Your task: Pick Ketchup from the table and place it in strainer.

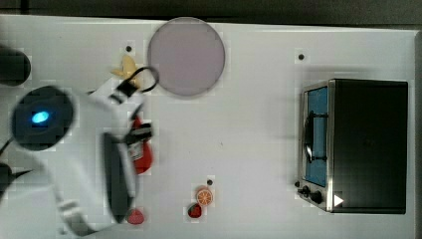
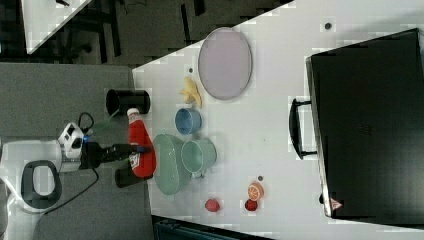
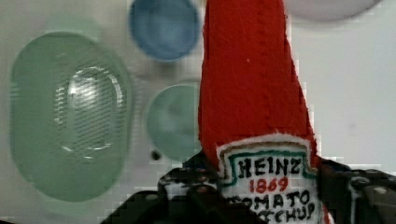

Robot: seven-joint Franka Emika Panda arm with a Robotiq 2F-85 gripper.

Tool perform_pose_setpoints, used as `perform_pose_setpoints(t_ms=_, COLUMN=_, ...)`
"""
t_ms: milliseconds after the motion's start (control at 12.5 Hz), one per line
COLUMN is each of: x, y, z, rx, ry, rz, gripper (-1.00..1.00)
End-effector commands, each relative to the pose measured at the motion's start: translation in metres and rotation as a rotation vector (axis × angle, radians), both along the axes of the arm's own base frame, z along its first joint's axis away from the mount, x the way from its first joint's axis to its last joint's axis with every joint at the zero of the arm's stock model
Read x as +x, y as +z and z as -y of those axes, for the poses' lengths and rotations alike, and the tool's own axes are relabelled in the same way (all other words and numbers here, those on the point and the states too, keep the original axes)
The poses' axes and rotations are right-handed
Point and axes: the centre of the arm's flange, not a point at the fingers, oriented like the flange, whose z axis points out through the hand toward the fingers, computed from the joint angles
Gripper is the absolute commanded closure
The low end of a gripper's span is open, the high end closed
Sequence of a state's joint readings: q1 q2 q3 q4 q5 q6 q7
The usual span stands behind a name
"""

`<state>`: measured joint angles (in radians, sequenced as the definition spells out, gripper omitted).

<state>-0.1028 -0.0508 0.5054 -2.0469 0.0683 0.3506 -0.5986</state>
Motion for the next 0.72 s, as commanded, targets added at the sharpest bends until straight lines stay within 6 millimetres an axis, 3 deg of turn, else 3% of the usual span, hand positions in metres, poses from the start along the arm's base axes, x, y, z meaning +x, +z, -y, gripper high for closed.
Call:
perform_pose_setpoints(t_ms=80, x=-0.036, y=-0.023, z=-0.088, rx=-0.002, ry=-0.154, rz=-0.007, gripper=-0.20)
perform_pose_setpoints(t_ms=400, x=-0.064, y=-0.074, z=-0.157, rx=0.082, ry=-0.270, rz=-0.014, gripper=-0.20)
perform_pose_setpoints(t_ms=560, x=-0.075, y=-0.103, z=-0.175, rx=0.115, ry=-0.265, rz=0.000, gripper=-0.20)
perform_pose_setpoints(t_ms=720, x=-0.079, y=-0.135, z=-0.178, rx=0.136, ry=-0.250, rz=0.020, gripper=-0.20)
